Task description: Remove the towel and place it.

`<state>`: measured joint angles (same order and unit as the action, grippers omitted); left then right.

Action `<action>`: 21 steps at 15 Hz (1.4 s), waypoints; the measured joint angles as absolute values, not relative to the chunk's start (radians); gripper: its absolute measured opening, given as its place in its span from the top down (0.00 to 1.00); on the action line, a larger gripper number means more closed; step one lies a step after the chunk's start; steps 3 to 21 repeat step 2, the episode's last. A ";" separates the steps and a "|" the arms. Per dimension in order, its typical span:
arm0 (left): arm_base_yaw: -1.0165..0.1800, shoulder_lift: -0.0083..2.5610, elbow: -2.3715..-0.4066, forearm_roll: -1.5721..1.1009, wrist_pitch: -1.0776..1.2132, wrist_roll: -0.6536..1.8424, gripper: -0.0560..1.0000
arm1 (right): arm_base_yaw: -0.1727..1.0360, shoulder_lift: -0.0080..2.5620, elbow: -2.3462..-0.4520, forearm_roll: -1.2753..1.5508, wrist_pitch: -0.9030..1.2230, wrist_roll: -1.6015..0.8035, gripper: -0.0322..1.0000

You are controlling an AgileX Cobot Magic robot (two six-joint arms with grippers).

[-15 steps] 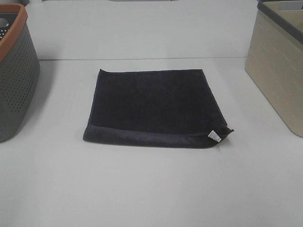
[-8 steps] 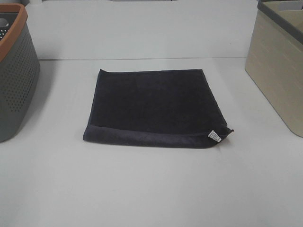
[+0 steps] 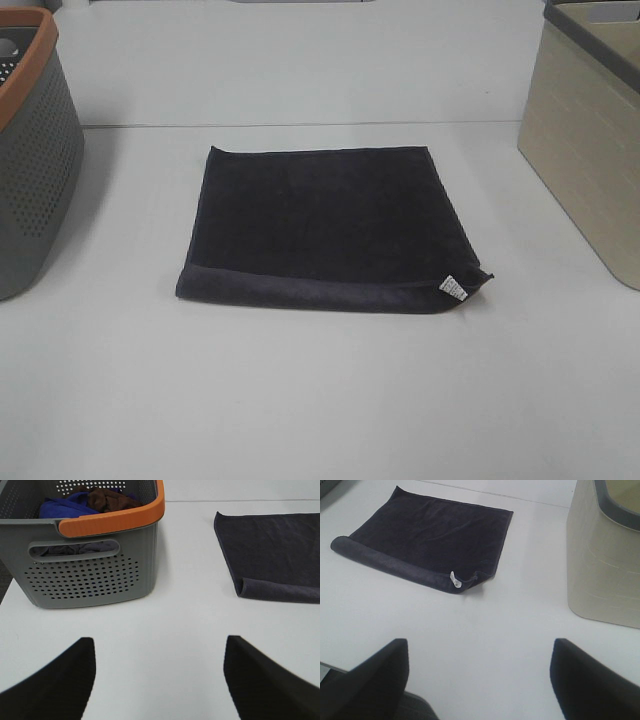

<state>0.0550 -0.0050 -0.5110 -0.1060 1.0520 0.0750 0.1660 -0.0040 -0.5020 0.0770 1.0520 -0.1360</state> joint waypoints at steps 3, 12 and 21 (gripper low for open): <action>0.055 -0.005 -0.511 -0.106 1.052 0.075 0.31 | 0.166 -0.004 -0.502 0.077 1.052 -0.136 0.23; 0.055 -0.005 -0.511 -0.106 1.052 0.075 0.31 | 0.166 -0.004 -0.502 0.077 1.052 -0.136 0.23; 0.055 -0.005 -0.511 -0.106 1.052 0.075 0.31 | 0.166 -0.004 -0.502 0.077 1.052 -0.136 0.23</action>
